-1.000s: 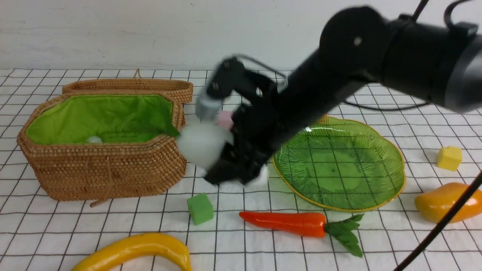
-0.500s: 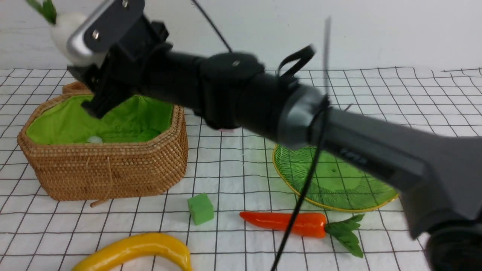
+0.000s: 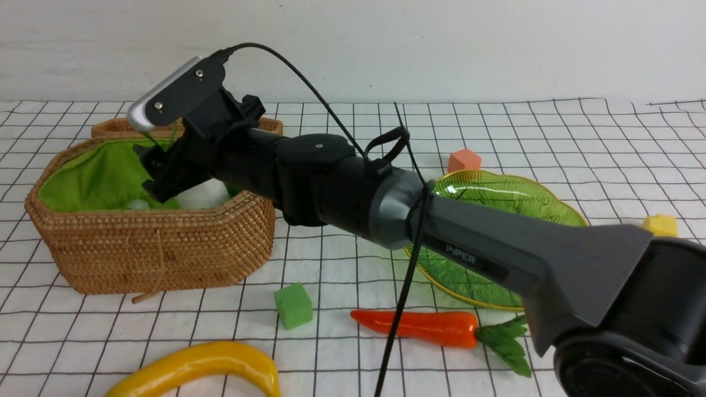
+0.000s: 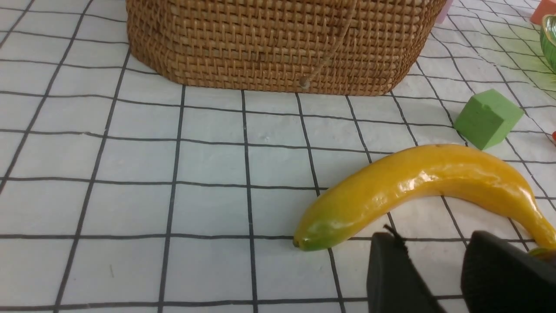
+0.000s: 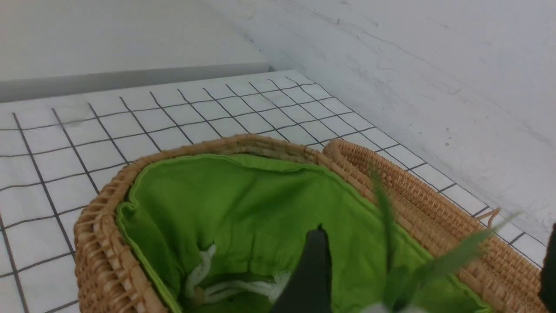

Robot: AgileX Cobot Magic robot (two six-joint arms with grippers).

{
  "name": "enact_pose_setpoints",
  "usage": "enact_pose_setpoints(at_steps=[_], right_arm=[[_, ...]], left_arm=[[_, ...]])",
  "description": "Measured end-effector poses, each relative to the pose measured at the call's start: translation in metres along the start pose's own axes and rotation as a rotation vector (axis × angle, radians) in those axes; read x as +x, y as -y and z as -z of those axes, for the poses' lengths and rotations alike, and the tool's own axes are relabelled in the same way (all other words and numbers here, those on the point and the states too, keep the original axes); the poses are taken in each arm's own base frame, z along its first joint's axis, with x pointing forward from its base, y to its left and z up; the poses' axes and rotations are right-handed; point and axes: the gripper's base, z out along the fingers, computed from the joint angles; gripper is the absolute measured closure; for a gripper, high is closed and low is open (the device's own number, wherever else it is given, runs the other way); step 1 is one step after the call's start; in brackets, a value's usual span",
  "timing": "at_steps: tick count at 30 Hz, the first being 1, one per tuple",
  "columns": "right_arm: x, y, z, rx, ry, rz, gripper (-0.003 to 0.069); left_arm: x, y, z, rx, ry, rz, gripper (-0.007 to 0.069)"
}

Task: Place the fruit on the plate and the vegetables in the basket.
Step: Take a daikon with your right arm and place it on the basket on the left.

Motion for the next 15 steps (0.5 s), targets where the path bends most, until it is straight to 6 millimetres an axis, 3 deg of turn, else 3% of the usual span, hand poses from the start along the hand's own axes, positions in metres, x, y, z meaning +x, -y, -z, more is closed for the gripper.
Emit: enact_pose_setpoints(at_steps=[4,7,8,9,12,13,14,15], right_arm=[[-0.011,0.002,0.005,0.005,0.021,0.0,-0.0004],[-0.032,0.003,0.015,-0.025,0.073,-0.005,0.007],[-0.048,0.001,0.025,-0.077,0.119,-0.021,0.0144],[-0.05,0.001,0.026,-0.085,0.127,-0.021,0.0144],[-0.085,-0.016,0.056,-0.36,0.243,-0.068,0.0389],[-0.091,-0.017,0.062,-0.4,0.256,-0.064,0.0421],[-0.1,-0.029,0.077,-0.564,0.257,-0.049,0.055],[-0.102,-0.036,0.087,-0.681,0.238,-0.024,0.06]], left_arm=[[0.0,0.0,0.0,0.0,0.0,0.0,0.0386],[0.0,0.0,0.0,0.0,0.0,0.0,0.0386],[0.0,0.0,0.0,0.0,0.0,0.0,0.0386],[0.0,0.0,0.0,0.0,0.0,0.0,0.0386],[0.0,0.0,0.0,0.0,0.0,0.0,0.0386],[0.0,0.0,0.0,0.0,0.0,0.0,0.0386],[0.0,0.0,0.0,0.0,0.0,0.0,0.0386],[0.0,0.0,0.0,0.0,0.0,0.0,0.0386]])
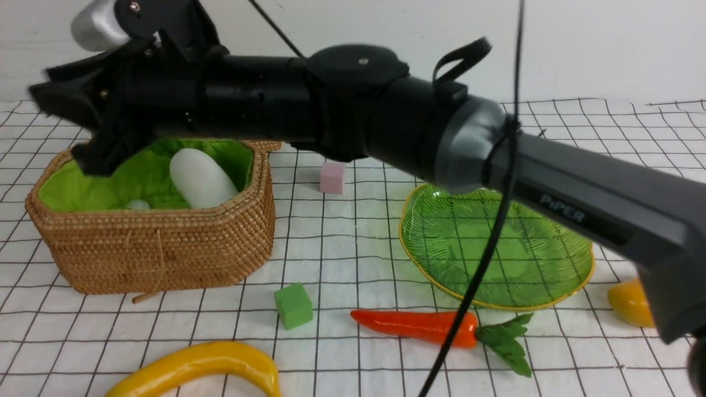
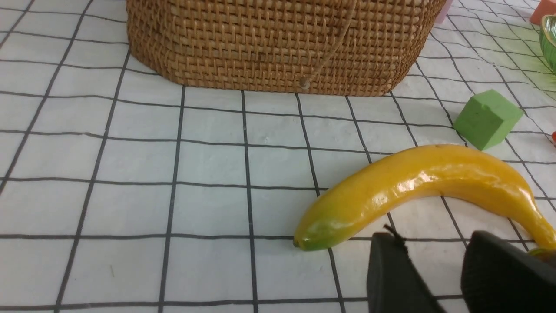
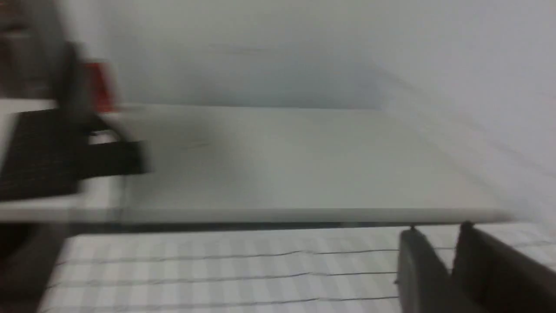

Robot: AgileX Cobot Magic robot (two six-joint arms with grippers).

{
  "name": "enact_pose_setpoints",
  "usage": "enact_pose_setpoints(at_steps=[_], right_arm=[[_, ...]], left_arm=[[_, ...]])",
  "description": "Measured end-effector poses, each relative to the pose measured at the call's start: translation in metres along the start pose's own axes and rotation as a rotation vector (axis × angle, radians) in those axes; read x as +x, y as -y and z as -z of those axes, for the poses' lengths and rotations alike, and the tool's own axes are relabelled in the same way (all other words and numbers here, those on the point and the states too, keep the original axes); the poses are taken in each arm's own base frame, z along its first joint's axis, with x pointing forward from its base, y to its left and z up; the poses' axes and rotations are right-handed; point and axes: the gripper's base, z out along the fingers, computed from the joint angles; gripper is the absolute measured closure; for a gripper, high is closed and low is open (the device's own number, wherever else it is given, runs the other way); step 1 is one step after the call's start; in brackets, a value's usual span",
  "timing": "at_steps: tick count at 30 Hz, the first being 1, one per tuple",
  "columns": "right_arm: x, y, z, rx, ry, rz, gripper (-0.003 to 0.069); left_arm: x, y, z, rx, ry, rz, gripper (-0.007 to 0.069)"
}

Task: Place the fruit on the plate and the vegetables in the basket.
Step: Use the right arm to grab a carrot and put it into the left basket

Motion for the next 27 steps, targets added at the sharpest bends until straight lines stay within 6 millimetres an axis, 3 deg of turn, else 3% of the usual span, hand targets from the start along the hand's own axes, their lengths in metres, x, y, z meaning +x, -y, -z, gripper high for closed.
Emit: enact_pose_setpoints(at_steps=[3,4,5,6,7,8,9,11,14,17,20,23,27], right_arm=[[0.005,-0.034,0.015,-0.301,-0.267,0.016,0.0666],[0.012,-0.04,0.022,-0.346,-0.404,0.013,0.0667],[0.013,-0.039,0.023,-0.337,-0.428,0.014,0.0667],[0.026,-0.036,0.037,-0.302,-0.67,0.003,0.0667],[0.027,-0.035,0.039,-0.28,-0.697,-0.023,0.0667],[0.036,-0.022,0.058,-0.147,-0.875,-0.051,0.0664],[0.037,-0.018,0.066,-0.097,-0.919,-0.066,0.0662],[0.037,-0.003,0.102,0.054,-1.012,-0.105,0.065],[0.036,0.005,0.143,0.176,-1.031,-0.121,0.0614],[0.048,0.006,0.169,0.23,-1.041,-0.132,0.054],[0.079,0.006,0.176,0.234,-1.077,-0.13,0.0408],[0.11,0.005,0.171,0.176,-1.158,-0.075,0.0245],[0.141,0.004,0.155,0.109,-1.265,0.023,0.0111]], left_arm=[[0.0,0.0,0.0,0.0,0.0,0.0,0.0386],[0.0,0.0,0.0,0.0,0.0,0.0,0.0386],[0.0,0.0,0.0,0.0,0.0,0.0,0.0386],[0.0,0.0,0.0,0.0,0.0,0.0,0.0386],[0.0,0.0,0.0,0.0,0.0,0.0,0.0386],[0.0,0.0,0.0,0.0,0.0,0.0,0.0386],[0.0,0.0,0.0,0.0,0.0,0.0,0.0386],[0.0,0.0,0.0,0.0,0.0,0.0,0.0386],[0.0,0.0,0.0,0.0,0.0,0.0,0.0386],[0.0,0.0,0.0,0.0,0.0,0.0,0.0386],[0.0,0.0,0.0,0.0,0.0,0.0,0.0386],[0.0,0.0,0.0,0.0,0.0,0.0,0.0386],[0.0,0.0,0.0,0.0,0.0,0.0,0.0386]])
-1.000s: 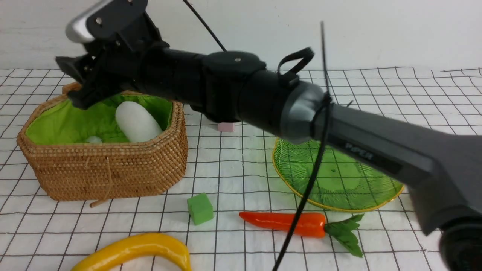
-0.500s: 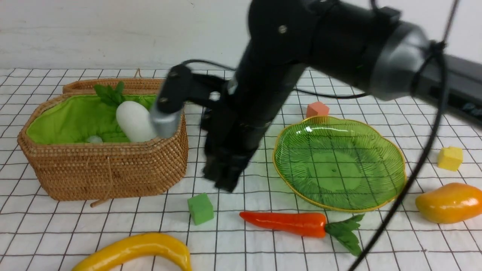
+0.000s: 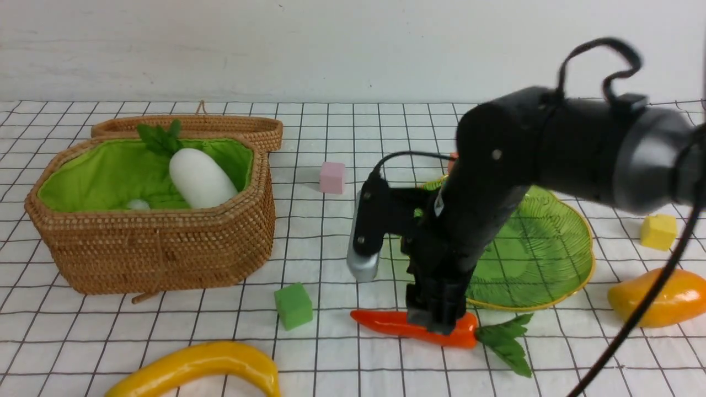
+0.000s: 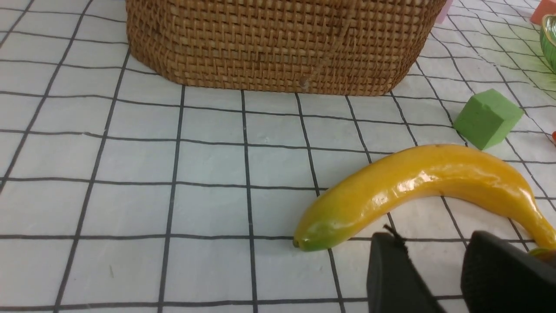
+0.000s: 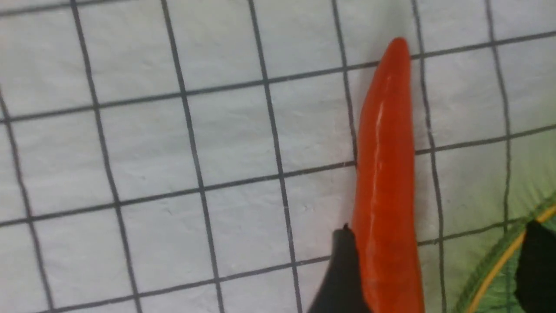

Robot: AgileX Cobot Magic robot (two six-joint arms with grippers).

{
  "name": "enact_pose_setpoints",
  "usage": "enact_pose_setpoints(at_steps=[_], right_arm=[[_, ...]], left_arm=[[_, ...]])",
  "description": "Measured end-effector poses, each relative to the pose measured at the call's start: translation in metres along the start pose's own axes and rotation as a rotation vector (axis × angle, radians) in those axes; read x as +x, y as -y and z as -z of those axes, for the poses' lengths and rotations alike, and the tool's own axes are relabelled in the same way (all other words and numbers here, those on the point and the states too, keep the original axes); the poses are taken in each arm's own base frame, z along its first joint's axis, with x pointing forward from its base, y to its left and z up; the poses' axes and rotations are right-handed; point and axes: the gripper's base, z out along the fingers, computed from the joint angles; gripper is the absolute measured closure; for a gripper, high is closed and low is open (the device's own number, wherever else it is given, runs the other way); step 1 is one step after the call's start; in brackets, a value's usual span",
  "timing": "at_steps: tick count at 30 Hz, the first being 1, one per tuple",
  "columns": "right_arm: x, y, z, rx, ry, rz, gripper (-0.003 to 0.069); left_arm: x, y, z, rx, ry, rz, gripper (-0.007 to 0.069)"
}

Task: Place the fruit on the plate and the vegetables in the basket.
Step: Use the right arm to grab a carrot and put it into the left basket

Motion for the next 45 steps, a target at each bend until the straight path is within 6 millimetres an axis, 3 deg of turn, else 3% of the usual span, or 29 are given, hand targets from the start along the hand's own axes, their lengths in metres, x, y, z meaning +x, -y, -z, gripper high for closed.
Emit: enact_pose_setpoints(at_steps=[4,8,10,12,15,19,21,22,26,27,28,31,33,34,36,37,38,42,45], right_arm=[[0.0,-0.003,-0.035,-0.026,-0.084,0.035,0.0092],[0.004,-0.004,-0.058,-0.065,-0.124,0.028,0.0163],[0.005,-0.005,-0.063,-0.081,-0.133,0.021,0.0223],[0.005,-0.01,-0.064,-0.126,-0.141,0.004,0.0362],[-0.001,-0.016,-0.059,-0.176,-0.125,-0.004,0.0368],[-0.031,-0.007,-0.021,-0.149,0.029,-0.038,0.0368],[-0.052,0.003,0.011,-0.106,0.157,-0.056,0.0368],[-0.067,0.01,0.04,-0.07,0.265,-0.066,0.0368],[-0.098,0.027,0.107,0.046,0.523,-0.07,0.0368],[-0.1,0.028,0.11,0.058,0.545,-0.075,0.0368],[-0.109,0.034,0.126,0.112,0.65,-0.097,0.0368],[-0.127,0.048,0.138,0.205,0.881,-0.194,0.0368],[-0.139,0.053,0.131,0.223,0.992,-0.257,0.0368],[-0.154,0.059,0.116,0.287,1.1,-0.312,0.0368],[-0.162,0.06,0.104,0.33,1.129,-0.328,0.0368],[-0.175,0.06,0.076,0.396,1.133,-0.327,0.0368],[-0.176,0.06,0.073,0.396,1.138,-0.337,0.0368],[-0.193,0.058,0.01,0.48,1.071,-0.249,0.0368],[-0.192,0.062,-0.016,0.513,1.028,-0.241,0.0368]], left_arm=[[0.0,0.0,0.0,0.0,0.0,0.0,0.0386],[0.0,0.0,0.0,0.0,0.0,0.0,0.0386],[0.0,0.0,0.0,0.0,0.0,0.0,0.0386],[0.0,0.0,0.0,0.0,0.0,0.0,0.0386],[0.0,0.0,0.0,0.0,0.0,0.0,0.0386],[0.0,0.0,0.0,0.0,0.0,0.0,0.0386],[0.0,0.0,0.0,0.0,0.0,0.0,0.0386],[0.0,0.0,0.0,0.0,0.0,0.0,0.0386],[0.0,0.0,0.0,0.0,0.0,0.0,0.0386],[0.0,0.0,0.0,0.0,0.0,0.0,0.0386],[0.0,0.0,0.0,-0.001,0.0,0.0,0.0386],[0.0,0.0,0.0,-0.001,0.0,0.0,0.0386],[0.0,0.0,0.0,-0.001,0.0,0.0,0.0386],[0.0,0.0,0.0,-0.001,0.0,0.0,0.0386],[0.0,0.0,0.0,-0.001,0.0,0.0,0.0386],[0.0,0.0,0.0,-0.001,0.0,0.0,0.0386],[0.0,0.0,0.0,-0.001,0.0,0.0,0.0386],[0.0,0.0,0.0,-0.001,0.0,0.0,0.0386],[0.0,0.0,0.0,-0.001,0.0,0.0,0.0386]])
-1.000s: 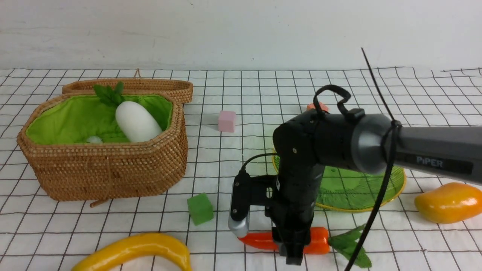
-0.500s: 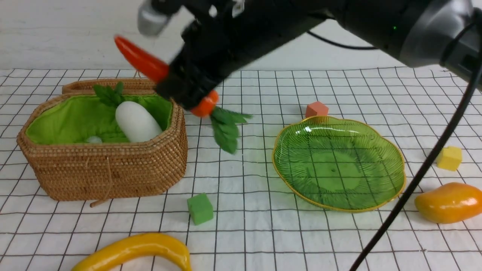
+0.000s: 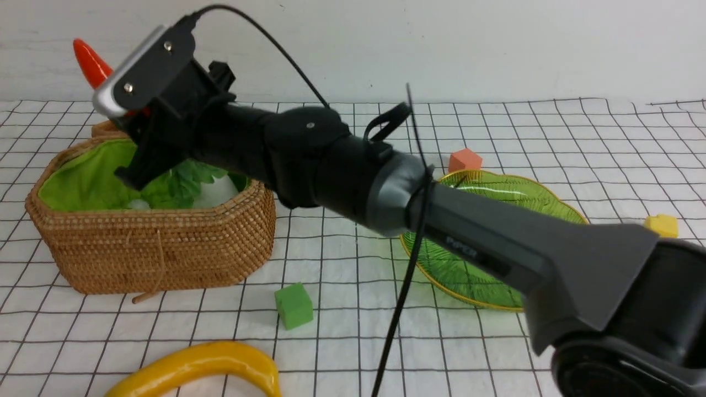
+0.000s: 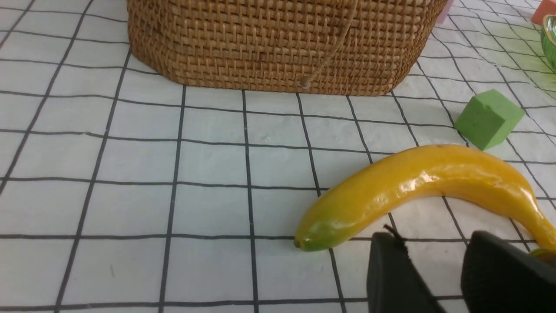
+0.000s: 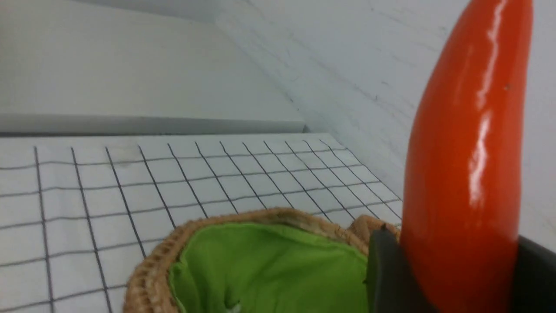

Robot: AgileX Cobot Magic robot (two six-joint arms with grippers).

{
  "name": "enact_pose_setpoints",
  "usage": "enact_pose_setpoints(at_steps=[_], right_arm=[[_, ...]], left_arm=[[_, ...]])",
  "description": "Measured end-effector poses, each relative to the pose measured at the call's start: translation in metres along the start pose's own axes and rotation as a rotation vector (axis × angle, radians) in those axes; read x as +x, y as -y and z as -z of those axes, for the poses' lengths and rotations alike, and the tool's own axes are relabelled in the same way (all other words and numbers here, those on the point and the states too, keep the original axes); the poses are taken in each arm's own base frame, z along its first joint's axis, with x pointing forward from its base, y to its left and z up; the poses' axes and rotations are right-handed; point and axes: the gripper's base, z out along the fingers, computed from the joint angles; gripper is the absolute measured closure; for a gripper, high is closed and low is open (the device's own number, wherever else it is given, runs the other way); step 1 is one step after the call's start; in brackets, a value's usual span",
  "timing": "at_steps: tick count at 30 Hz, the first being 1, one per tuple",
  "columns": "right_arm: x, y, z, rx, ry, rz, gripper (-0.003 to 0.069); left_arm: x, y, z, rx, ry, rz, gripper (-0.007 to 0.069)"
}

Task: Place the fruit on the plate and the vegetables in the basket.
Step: Use the right arm to grab a carrot and put it into the left basket

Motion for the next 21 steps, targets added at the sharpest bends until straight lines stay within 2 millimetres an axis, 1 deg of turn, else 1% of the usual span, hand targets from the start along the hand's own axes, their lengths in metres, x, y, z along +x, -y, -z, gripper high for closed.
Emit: enact_pose_setpoints(at_steps=[1,3,8,10,11,12,13,14,17,18,19,21], right_arm=[[0.006,0.001,-0.002,0.016,-0.015,0.007,0.0368],[0.009,0.004,-0.003,0.034,-0.025,-0.004,0.0368],[0.008,0.007,-0.003,0.051,-0.023,-0.048,0.0365],[0.008,0.007,-0.003,0.053,-0.023,-0.077,0.0334],[0.008,0.007,-0.003,0.055,-0.024,-0.1,0.0288],[0.008,0.007,-0.003,0.055,-0.024,-0.1,0.0288],[0.008,0.007,-0.003,0.054,-0.023,-0.123,0.0199],[0.008,0.007,-0.003,0.051,-0.021,-0.128,0.0153],[0.007,0.005,-0.003,0.038,-0.014,-0.133,0.0051],[0.007,0.005,-0.003,0.036,-0.013,-0.133,0.004],[0.002,0.005,-0.001,0.024,0.002,-0.134,0.0006],[-0.003,0.005,0.0,0.013,0.014,-0.141,-0.0004]], left_arm=[[0.0,0.0,0.0,0.0,0.0,0.0,0.0386],[0.0,0.0,0.0,0.0,0.0,0.0,0.0386],[0.0,0.0,0.0,0.0,0.0,0.0,0.0386],[0.0,0.0,0.0,0.0,0.0,0.0,0.0386],[0.0,0.0,0.0,0.0,0.0,0.0,0.0386],[0.0,0.0,0.0,0.0,0.0,0.0,0.0386],[0.0,0.0,0.0,0.0,0.0,0.0,0.0386],[0.0,0.0,0.0,0.0,0.0,0.0,0.0386],[0.0,0.0,0.0,0.0,0.0,0.0,0.0386],[0.0,0.0,0.0,0.0,0.0,0.0,0.0386],[0.0,0.0,0.0,0.0,0.0,0.0,0.0386],[0.0,0.0,0.0,0.0,0.0,0.0,0.0386]])
